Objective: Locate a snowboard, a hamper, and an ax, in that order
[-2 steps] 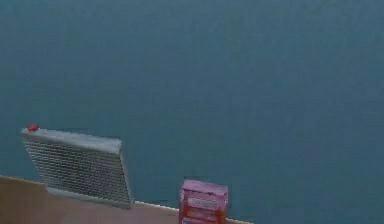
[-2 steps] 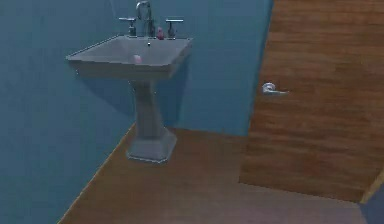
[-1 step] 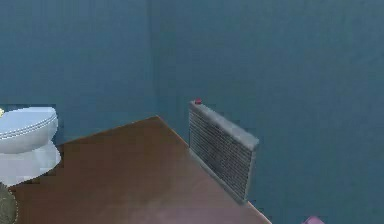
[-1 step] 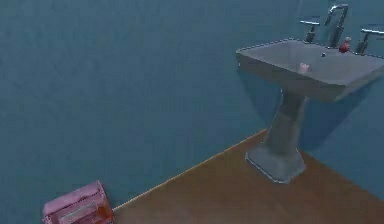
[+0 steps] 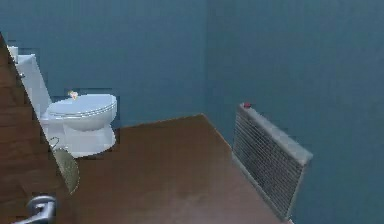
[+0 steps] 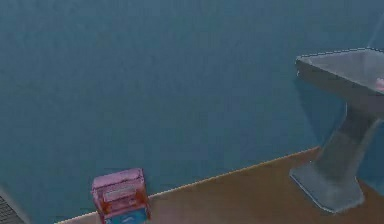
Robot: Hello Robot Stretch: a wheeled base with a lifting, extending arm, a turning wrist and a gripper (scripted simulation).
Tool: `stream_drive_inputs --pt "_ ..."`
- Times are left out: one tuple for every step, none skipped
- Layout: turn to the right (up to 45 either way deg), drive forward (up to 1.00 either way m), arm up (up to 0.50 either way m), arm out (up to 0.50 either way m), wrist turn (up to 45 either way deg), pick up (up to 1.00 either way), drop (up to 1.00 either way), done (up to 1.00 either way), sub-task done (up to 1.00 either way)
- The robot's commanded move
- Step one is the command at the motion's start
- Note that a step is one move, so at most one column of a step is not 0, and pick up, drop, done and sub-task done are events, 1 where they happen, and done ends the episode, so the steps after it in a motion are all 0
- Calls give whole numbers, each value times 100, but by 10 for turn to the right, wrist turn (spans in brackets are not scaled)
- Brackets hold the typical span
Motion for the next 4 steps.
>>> stream_drive_inputs --pt "0 90 0 0 0 0 0 0 0" --pt "-450 0 0 0 0 0 0 0 0" --pt "-240 0 0 0 0 0 0 0 0" --pt "0 45 0 0 0 0 0 0 0"
